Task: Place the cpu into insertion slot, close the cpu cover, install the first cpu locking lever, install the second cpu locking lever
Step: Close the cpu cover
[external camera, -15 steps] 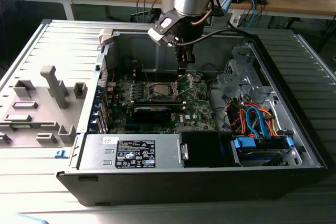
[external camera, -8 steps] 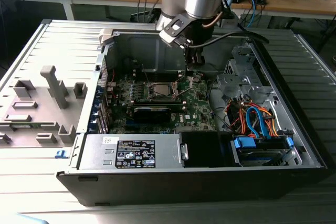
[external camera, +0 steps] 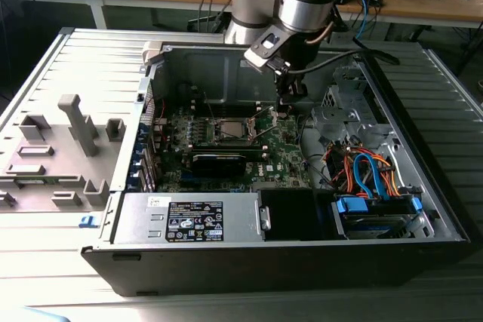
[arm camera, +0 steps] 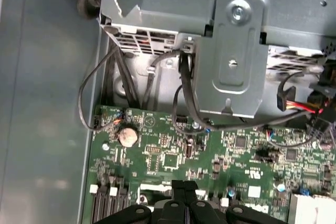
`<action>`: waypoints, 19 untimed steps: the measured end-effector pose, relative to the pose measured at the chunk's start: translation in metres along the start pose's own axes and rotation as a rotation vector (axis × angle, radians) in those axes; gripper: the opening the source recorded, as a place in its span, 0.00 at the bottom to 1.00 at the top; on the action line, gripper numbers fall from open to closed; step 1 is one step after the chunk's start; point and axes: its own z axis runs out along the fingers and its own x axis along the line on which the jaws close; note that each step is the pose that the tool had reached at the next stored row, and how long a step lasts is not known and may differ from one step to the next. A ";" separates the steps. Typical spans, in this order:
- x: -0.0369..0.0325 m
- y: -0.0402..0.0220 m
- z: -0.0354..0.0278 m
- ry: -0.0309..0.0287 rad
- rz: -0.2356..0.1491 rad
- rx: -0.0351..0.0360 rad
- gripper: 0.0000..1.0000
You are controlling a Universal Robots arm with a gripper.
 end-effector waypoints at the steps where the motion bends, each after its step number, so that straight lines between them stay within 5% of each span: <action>1: -0.0002 0.0020 0.0009 0.0033 -0.001 -0.0001 0.11; 10: -0.0007 0.0109 0.0115 0.0172 -0.018 -0.0014 0.11; 15: -0.0006 0.0122 0.0172 0.0273 -0.019 -0.0024 0.11; 19: -0.0005 0.0118 0.0216 0.0297 -0.019 -0.0025 0.11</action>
